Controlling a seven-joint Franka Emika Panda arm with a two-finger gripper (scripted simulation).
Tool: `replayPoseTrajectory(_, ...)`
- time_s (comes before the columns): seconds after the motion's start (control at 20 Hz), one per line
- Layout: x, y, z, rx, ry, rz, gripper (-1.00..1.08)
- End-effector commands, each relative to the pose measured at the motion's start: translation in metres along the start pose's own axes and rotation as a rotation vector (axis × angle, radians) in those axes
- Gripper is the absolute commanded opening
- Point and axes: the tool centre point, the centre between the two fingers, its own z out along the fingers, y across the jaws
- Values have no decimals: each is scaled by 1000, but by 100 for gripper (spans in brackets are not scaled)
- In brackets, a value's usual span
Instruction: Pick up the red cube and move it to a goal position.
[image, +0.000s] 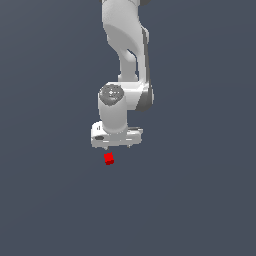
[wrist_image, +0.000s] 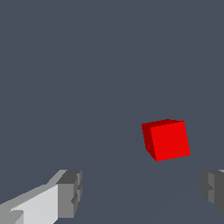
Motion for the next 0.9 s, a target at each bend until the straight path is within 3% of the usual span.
replayPoseTrajectory(0.0, 1, 11, 19, 1, -2, -42, 100)
replayPoseTrajectory(0.45, 8, 40, 69, 2, -5, -155, 100)
replayPoseTrajectory(0.85, 12, 48, 82, 1, -6, -186, 100)
